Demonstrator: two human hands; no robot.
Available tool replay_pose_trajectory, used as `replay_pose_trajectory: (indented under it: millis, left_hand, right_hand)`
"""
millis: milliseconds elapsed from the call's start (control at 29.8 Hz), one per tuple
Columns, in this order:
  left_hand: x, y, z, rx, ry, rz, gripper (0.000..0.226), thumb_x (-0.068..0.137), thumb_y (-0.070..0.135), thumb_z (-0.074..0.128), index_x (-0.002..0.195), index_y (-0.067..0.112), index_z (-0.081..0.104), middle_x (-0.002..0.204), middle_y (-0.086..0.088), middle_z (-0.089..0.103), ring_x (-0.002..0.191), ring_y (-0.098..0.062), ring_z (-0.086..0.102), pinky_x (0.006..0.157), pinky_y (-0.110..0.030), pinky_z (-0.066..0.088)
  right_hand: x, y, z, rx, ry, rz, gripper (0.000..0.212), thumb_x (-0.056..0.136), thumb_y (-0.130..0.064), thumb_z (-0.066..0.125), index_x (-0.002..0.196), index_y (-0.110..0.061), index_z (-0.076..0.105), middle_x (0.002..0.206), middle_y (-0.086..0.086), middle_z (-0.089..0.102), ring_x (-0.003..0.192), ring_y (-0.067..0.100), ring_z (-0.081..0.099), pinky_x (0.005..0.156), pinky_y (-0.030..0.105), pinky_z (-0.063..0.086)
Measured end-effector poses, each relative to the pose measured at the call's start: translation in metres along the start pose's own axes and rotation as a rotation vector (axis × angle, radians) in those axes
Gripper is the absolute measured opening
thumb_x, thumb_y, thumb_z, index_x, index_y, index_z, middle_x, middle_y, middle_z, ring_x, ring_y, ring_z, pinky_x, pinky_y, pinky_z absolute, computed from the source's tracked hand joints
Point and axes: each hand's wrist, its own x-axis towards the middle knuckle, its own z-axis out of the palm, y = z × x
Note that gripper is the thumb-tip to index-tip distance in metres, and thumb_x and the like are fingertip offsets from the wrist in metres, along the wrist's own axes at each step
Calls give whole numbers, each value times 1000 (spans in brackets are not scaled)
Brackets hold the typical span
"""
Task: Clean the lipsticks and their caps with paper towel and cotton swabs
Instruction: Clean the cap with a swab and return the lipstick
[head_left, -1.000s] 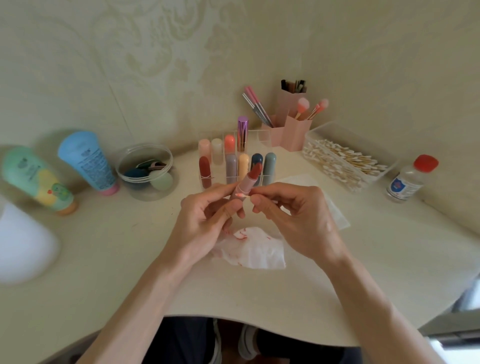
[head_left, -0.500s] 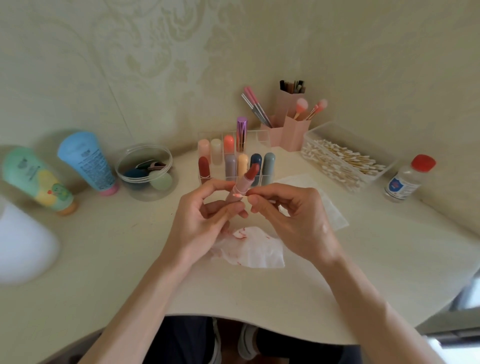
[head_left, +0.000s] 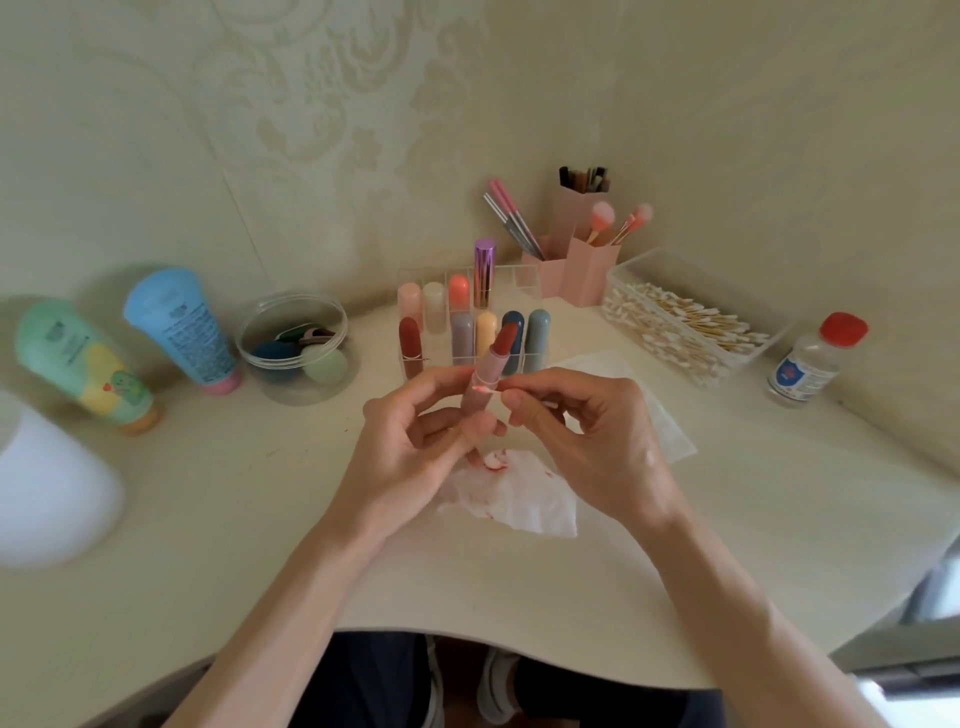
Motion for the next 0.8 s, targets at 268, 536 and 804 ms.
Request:
replay_pose_trajectory:
  millis: [268, 536, 804]
  left_hand:
    - [3, -2, 1, 6, 91, -13, 31, 83, 16, 76, 113, 7, 74, 81, -13, 76, 66, -27, 71, 58, -28, 53]
    - [0, -1, 2, -17, 54, 12, 26, 94, 12, 71, 119, 7, 66, 107, -8, 77, 76, -31, 74, 57, -28, 53]
    - [2, -6, -1, 105, 91, 3, 24, 89, 15, 77, 113, 18, 73, 85, -7, 76, 70, -27, 71, 65, -48, 56]
  right_hand:
    - [-1, 3, -1, -51, -23, -29, 11, 97, -10, 74, 104, -11, 82, 88, -8, 77, 79, 22, 70, 74, 43, 54]
    - [0, 4, 0, -20, -11, -12, 12, 97, -9, 74, 105, -11, 82, 92, -5, 80, 79, 23, 72, 76, 51, 54]
    - [-2, 4, 2, -28, -40, -23, 13, 96, -10, 75, 107, -13, 82, 91, -5, 78, 79, 24, 68, 76, 44, 54]
